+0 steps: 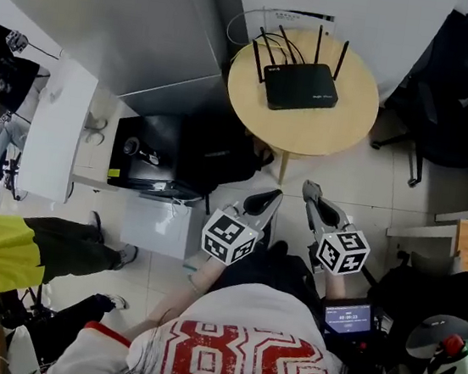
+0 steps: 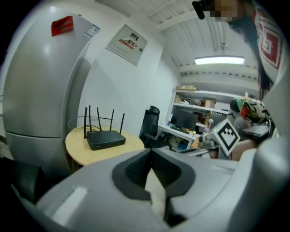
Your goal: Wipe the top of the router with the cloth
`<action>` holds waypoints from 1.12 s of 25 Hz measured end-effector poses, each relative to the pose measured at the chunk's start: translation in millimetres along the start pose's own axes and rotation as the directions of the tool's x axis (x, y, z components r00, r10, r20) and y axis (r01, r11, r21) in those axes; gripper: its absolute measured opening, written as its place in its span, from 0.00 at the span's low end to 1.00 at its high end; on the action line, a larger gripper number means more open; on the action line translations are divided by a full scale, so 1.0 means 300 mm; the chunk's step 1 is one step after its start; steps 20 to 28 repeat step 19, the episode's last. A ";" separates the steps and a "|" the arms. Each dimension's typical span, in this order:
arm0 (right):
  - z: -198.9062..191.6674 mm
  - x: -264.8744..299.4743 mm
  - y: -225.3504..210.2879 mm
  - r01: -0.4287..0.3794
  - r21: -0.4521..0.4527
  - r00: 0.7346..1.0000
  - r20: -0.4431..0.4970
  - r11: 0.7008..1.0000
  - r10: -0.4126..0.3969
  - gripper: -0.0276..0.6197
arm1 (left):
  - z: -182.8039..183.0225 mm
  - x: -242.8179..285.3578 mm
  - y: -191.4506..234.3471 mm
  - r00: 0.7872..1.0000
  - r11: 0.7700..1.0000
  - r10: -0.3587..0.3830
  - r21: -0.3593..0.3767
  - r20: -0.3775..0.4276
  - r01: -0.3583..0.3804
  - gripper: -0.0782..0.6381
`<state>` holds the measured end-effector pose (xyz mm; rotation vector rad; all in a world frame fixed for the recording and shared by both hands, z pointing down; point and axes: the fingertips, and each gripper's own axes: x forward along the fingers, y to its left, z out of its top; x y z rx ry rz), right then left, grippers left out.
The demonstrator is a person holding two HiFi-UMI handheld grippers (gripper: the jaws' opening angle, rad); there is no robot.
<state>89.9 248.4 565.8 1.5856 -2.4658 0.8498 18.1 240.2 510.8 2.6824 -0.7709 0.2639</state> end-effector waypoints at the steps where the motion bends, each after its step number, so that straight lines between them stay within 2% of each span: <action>1: 0.008 -0.001 0.015 -0.004 -0.007 1.000 0.009 1.000 0.004 0.10 | 0.004 -0.014 0.001 1.000 1.000 0.001 0.001 0.003 -0.001 0.12; 6: 0.018 0.015 0.104 -0.037 -0.029 0.999 0.034 0.999 0.038 0.10 | 0.033 -0.047 0.028 1.000 1.000 -0.004 0.012 0.024 0.004 0.12; 12: 0.017 0.035 0.154 -0.032 -0.035 0.997 0.069 0.999 0.034 0.10 | 0.025 -0.047 -0.014 0.996 0.994 -0.091 0.067 0.005 0.090 0.12; 15: 0.032 0.050 0.184 -0.020 -0.030 0.997 0.075 0.999 0.022 0.10 | 0.034 -0.067 -0.009 0.993 0.991 -0.118 0.070 -0.006 0.118 0.12; 19: 0.054 0.079 0.219 -0.015 -0.035 0.997 0.075 0.999 0.018 0.10 | 0.068 -0.094 0.054 0.995 0.994 -0.095 0.054 0.012 0.095 0.12; 28: 0.054 0.079 0.219 -0.015 -0.035 0.997 0.075 0.999 0.018 0.10 | 0.068 -0.094 0.054 0.995 0.994 -0.095 0.054 0.012 0.095 0.12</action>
